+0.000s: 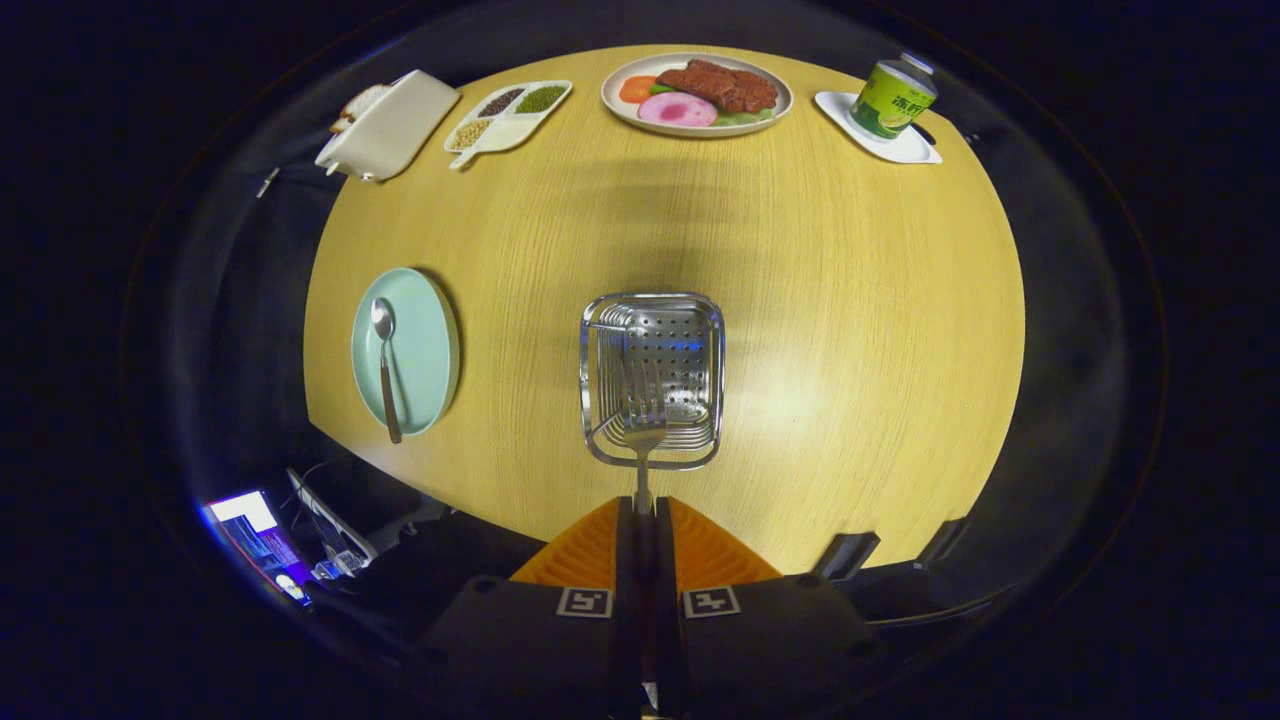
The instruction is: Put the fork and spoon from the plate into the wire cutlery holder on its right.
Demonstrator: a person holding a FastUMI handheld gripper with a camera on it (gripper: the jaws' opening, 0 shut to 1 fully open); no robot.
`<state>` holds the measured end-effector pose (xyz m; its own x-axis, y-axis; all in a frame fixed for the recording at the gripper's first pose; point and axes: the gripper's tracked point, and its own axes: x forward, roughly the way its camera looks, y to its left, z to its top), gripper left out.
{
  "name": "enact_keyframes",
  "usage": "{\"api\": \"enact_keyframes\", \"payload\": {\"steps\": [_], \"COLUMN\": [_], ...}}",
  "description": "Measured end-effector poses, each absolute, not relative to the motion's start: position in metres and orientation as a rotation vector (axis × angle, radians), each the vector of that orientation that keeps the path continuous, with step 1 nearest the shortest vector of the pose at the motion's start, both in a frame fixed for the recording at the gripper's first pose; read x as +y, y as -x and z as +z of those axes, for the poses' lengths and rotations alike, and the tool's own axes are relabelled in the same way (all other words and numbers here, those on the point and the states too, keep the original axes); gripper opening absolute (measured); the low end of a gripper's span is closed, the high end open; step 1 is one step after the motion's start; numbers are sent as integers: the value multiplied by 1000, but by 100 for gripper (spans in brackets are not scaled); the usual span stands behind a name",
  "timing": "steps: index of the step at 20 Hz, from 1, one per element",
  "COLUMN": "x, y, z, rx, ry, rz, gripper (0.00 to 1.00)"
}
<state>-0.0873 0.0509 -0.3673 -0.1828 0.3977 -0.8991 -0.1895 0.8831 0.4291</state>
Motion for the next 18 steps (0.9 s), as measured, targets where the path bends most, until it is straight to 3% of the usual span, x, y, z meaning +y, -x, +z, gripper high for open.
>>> {"api": "enact_keyframes", "payload": {"steps": [7, 13, 17, 18], "x": [53, 51, 48, 49], "y": [76, 65, 61, 58], "z": [-389, -392, -388, -386], "rx": [1821, 1814, 1773, 1747], "ry": [29, 23, -17, -43], "rz": [517, 476, 456, 447], "gripper": [11, 12, 20, 33]}}
